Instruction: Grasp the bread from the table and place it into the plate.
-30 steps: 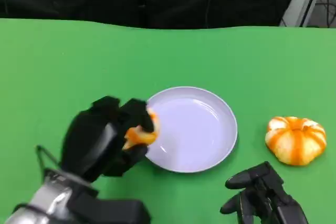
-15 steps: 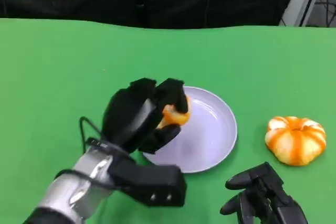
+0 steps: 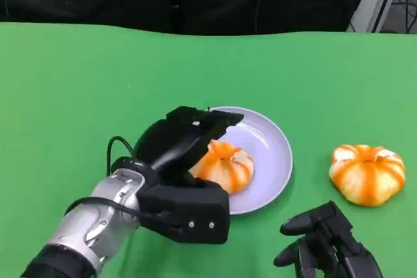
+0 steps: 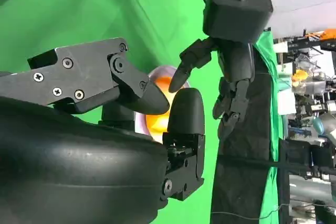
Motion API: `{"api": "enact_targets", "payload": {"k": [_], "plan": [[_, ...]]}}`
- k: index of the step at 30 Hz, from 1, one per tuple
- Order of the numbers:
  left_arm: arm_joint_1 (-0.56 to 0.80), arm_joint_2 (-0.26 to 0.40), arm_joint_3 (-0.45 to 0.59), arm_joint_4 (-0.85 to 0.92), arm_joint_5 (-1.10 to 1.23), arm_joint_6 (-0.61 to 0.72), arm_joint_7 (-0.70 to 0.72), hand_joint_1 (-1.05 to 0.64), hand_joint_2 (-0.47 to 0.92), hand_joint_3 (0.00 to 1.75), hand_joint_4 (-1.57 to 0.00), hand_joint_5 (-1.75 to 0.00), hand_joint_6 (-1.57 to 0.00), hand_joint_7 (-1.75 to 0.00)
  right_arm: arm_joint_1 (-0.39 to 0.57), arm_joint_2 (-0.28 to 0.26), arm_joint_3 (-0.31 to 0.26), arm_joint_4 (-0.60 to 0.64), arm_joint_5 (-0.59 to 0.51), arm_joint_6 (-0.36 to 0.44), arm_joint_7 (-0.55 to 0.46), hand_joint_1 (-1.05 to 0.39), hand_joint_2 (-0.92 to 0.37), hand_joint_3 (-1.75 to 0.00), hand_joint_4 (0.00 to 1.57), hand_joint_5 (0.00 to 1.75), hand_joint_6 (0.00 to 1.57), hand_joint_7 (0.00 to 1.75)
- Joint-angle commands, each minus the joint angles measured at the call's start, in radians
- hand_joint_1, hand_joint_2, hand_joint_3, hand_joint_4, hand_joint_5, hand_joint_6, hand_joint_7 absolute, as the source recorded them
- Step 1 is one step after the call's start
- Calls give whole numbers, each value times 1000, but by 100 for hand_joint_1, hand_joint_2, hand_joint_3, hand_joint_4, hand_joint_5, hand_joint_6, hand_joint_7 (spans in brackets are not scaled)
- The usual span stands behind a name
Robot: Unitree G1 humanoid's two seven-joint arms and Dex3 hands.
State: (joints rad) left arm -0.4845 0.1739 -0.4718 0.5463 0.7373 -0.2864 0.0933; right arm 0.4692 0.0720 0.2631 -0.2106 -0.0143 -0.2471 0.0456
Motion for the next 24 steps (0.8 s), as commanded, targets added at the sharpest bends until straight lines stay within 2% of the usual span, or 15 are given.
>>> {"api": "enact_targets", "payload": {"k": [1, 7, 12, 18, 24], "plan": [[20, 21, 0, -50, -20, 46, -64, -85, 92, 43, 0, 0, -1, -3, 6, -8, -6, -4, 11, -6, 2, -26, -92, -96, 21, 175, 10, 175], [66, 54, 21, -127, -56, 63, -105, -87, 92, 47, 0, 0, -1, -4, 8, -6, -5, -5, 12, -6, 1, -26, -92, -96, 21, 175, 10, 175], [168, 105, 101, -216, -154, -33, -66, -82, 92, 49, -3, -2, -6, -6, 13, 2, 1, -12, 5, 2, -11, -27, -92, -94, 21, 175, 11, 175], [317, 105, 215, -286, -312, -131, -45, -67, 92, 45, -20, -13, -19, -12, 14, -4, 5, -13, 9, -3, -4, -25, -92, -97, 19, 175, 9, 175], [472, 121, 327, -332, -400, -305, 8, -55, 92, 39, -37, -25, -33, -16, 14, -7, 0, -17, -2, 2, -12, -26, -92, -97, 20, 175, 8, 175]]}}
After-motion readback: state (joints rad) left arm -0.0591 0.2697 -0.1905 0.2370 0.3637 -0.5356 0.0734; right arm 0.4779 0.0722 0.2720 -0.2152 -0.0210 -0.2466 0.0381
